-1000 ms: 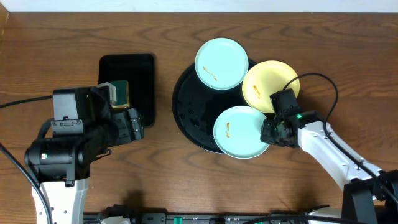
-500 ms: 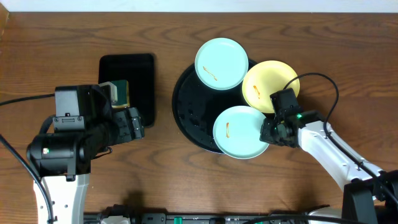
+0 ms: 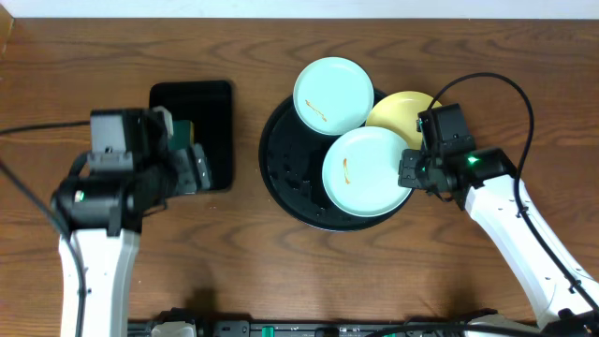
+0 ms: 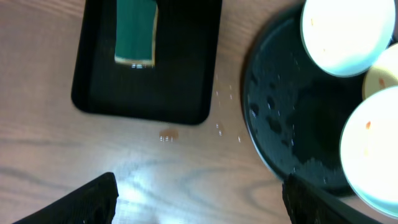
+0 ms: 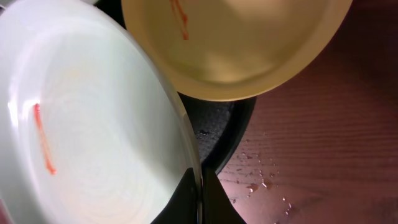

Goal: Clean dirty plates on tray and stack at the side
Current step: 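Grasp the front pale green plate rim with the right gripper, then grasp the green sponge in the black tray with the left gripper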

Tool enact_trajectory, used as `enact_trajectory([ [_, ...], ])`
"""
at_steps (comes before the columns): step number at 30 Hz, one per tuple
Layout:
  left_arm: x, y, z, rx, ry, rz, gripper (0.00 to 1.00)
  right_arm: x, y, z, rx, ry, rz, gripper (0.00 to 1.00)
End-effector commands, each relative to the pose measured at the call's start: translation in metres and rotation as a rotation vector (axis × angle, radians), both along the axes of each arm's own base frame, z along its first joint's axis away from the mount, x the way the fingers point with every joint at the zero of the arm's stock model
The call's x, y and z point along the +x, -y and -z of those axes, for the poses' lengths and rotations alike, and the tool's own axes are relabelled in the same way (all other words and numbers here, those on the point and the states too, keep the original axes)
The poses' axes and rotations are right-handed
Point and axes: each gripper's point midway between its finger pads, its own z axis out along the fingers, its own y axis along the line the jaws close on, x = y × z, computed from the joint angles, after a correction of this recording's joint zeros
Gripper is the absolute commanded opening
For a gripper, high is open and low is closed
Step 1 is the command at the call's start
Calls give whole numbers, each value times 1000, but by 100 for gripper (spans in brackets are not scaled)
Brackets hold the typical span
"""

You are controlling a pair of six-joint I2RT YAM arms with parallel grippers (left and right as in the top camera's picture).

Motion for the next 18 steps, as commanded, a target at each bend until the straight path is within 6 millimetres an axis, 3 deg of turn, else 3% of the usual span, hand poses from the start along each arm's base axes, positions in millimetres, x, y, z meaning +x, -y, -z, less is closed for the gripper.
enact_trajectory([
  [1,21,-8,15,48,-33,-9,85,-8,2,11,-35,-23,-26,1],
  [6,56,-28,46,143,-73,-58,85,-14,4,21,-41,-43,-26,1],
  [11,85,-32,76,175,-97,-35,85,-14,4,28,-39,-36,-26,1],
  [18,106,-48,123,259,-176,-68,85,-14,4,29,-39,-37,-26,1],
])
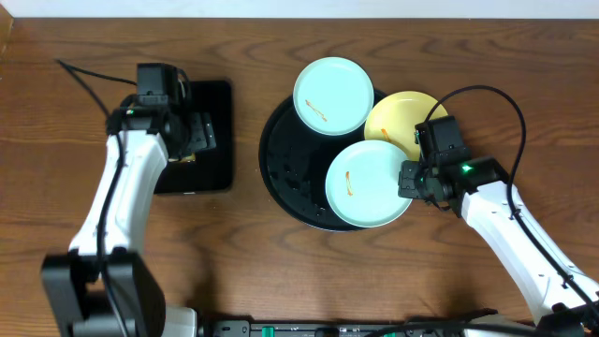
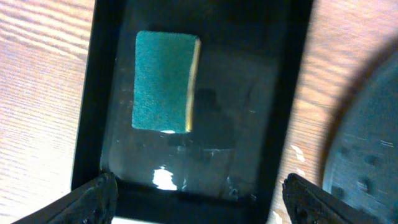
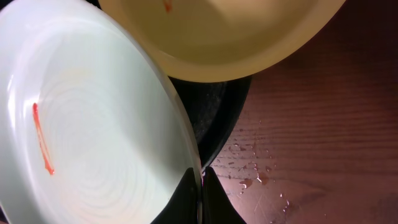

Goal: Clean dirty plates on tray and stack at the side
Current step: 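Grasp the green sponge in the black tray with the left gripper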

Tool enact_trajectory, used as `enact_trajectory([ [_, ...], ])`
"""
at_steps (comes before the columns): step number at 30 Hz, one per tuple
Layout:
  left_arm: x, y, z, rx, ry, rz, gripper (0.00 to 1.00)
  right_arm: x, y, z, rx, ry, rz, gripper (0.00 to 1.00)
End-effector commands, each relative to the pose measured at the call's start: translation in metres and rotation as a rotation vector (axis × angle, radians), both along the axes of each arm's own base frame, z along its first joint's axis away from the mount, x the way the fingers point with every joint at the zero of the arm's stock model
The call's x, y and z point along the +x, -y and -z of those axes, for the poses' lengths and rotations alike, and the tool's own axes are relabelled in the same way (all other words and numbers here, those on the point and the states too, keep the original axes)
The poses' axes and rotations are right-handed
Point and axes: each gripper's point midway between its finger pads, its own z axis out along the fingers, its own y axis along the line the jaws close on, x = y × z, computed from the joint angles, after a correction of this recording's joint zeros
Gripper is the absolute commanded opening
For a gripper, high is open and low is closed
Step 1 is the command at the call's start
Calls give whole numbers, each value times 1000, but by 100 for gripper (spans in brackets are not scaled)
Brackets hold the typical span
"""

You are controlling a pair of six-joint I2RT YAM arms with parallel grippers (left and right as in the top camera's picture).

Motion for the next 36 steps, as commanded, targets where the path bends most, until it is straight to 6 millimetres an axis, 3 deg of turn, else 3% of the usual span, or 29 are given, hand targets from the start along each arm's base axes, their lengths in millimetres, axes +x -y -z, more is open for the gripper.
enact_trajectory([
  [1,7,-13,21,80,-47,-9,85,-2,-2,2,-14,-2,-22,1],
  [8,25,-33,66,124,-87,-39,85,-2,-4,2,-14,-2,-27,1],
  [15,26,-48,91,121,-124,-73,85,-3,-6,2,-14,-2,-35,1],
  [19,22,-44,108,93,-166,-65,80,-3,-6,2,-14,-1,-35,1],
  [20,22,-38,111,55,-172,-53,73,-3,-6,2,-14,-1,-35,1],
  [23,24,-19,110,-51,-159,-19,59,-3,-6,2,-15,-1,-34,1],
  [26,22,-10,109,-100,-161,-1,57,-3,-6,2,-14,-2,-35,1],
  [32,21,-14,109,-65,-170,15,54,-3,-6,2,-15,-3,-35,1],
  [34,22,-17,109,-49,-164,10,54,-3,-6,2,-15,-3,-35,1],
  [36,23,-18,108,-45,-160,9,64,-3,-6,2,-15,-3,-35,1],
])
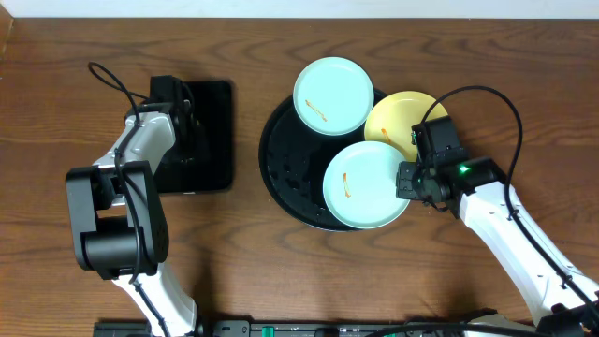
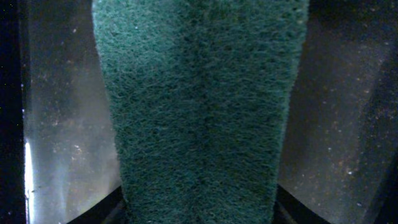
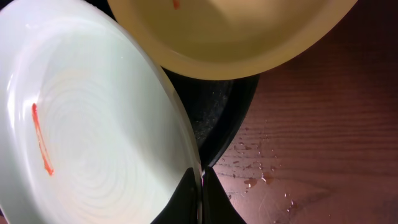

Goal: Clean dirty plates on tray and stack at the side
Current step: 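Grasp the green sponge in the black tray with the left gripper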

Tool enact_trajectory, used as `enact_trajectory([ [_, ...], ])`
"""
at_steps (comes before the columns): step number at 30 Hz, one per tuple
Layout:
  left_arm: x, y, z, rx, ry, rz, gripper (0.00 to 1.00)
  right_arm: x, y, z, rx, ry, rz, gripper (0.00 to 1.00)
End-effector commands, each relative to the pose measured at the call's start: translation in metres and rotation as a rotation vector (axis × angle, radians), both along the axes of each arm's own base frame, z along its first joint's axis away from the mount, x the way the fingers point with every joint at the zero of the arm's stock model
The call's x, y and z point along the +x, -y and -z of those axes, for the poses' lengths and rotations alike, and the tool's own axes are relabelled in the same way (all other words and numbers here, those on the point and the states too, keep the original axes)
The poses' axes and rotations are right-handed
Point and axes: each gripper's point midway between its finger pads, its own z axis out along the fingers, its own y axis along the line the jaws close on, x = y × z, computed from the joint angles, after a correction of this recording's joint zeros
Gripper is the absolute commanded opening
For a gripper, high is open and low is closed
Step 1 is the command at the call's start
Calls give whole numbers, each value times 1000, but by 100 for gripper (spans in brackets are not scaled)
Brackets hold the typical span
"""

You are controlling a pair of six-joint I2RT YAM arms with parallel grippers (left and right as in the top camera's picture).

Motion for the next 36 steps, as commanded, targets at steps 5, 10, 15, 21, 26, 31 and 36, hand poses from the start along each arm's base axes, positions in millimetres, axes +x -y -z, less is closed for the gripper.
enact_trajectory([
  [5,10,-2,-6,8,39,9,77,-2,0,3,-15,-5,-17,1],
  [10,17,-3,-8,11,66,9,76,-2,0,3,-15,-5,-17,1],
  [15,20,-3,-9,12,78,9,49,-2,0,3,-15,-5,-17,1],
  [21,19,-3,-9,13,78,9,11,-2,0,3,-15,-5,-17,1],
  [26,19,-3,-9,15,77,9,28,-2,0,3,-15,-5,-17,1],
  [31,25,-4,-10,18,102,8,78,-2,0,3,-15,-5,-17,1],
  [36,41,-6,-16,24,172,5,78,-2,0,3,-15,-5,-17,1],
])
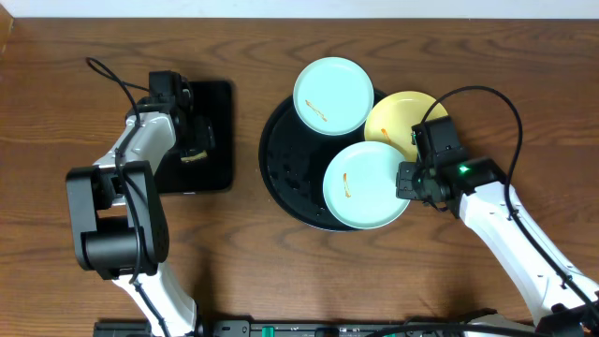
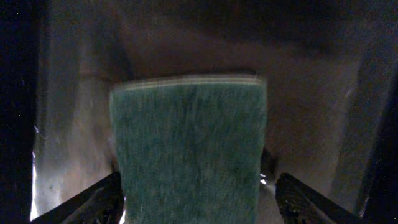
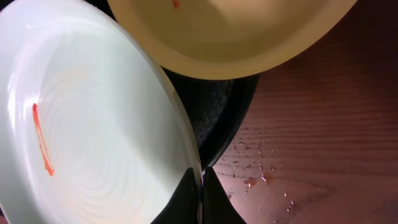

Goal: Clean dirty plates on tray and stack at the side
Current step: 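Grasp the green sponge in the black tray with the left gripper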

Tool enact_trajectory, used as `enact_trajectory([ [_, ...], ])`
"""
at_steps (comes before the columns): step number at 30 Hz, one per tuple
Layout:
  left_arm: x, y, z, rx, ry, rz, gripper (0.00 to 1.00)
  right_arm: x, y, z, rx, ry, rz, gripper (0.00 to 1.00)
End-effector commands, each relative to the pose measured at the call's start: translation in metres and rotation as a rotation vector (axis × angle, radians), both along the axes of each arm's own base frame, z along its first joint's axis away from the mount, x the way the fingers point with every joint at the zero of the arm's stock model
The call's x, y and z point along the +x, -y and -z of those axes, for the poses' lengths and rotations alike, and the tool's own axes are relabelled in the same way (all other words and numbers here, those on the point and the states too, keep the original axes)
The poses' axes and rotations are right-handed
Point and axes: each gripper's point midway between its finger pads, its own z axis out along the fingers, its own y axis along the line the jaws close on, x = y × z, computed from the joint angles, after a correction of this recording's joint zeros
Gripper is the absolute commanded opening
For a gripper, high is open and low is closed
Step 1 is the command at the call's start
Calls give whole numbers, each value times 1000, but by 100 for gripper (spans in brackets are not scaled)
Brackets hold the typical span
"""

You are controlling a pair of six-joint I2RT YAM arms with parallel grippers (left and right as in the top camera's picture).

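Three dirty plates rest on the round black tray (image 1: 285, 168): a pale green one (image 1: 333, 96) at the far side, a yellow one (image 1: 398, 117) on the right, and a near pale green one (image 1: 365, 183) with a red streak. My right gripper (image 1: 404, 180) (image 3: 200, 186) is shut on the near plate's right rim. A green sponge (image 1: 194, 155) (image 2: 189, 149) lies in the small rectangular black tray (image 1: 217, 103). My left gripper (image 1: 192, 140) (image 2: 198, 205) is open, its fingers either side of the sponge, with a small gap at the right finger.
Water drops (image 3: 255, 180) lie on the wooden table right of the round tray. The yellow plate (image 3: 230, 37) overlaps the held plate's far edge. The rectangular tray's floor (image 2: 74, 124) is wet and shiny.
In the left wrist view the sponge filled the frame; now its far end and the tray floor show, so the gripper sits a little farther back from it. The right arm has not moved.
My left gripper was open over the table near the rectangular tray, then above the sponge, then low with its fingers astride it, where it still is. My right gripper was shut on the near green plate's rim at every moment; the plate shifted only slightly.
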Motion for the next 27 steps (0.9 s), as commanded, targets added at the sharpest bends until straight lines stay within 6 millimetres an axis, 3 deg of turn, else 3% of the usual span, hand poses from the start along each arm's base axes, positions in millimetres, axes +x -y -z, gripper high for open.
enact_trajectory([
  [1,15,-3,-9,10,62,-9,78,-2,-1,2,-15,-4,-17,1],
  [7,33,-5,-16,17,141,-10,78,-2,-1,2,-15,-3,-17,1],
  [13,33,-5,-2,16,120,-10,78,-2,-1,2,-15,-3,-17,1],
  [15,34,-5,4,16,115,-9,61,-2,-1,2,-15,-1,-17,1],
  [17,35,-6,6,18,116,-10,36,-1,-1,2,-14,0,-17,1],
  [19,37,-7,5,22,126,-11,27,-1,-1,2,-14,0,-18,1],
  [21,40,-7,3,24,141,-11,8,-1,-1,2,-14,-1,-18,1],
  [24,41,-7,-2,25,152,-11,8,-1,-1,2,-14,0,-18,1],
  [25,42,-7,-8,26,162,-11,24,-1,-1,2,-14,0,-18,1],
  [26,42,-7,-12,26,169,-11,57,-1,-1,2,-14,1,-17,1],
  [27,42,-7,-17,27,176,-11,74,-1,-1,1,-14,2,-18,1],
])
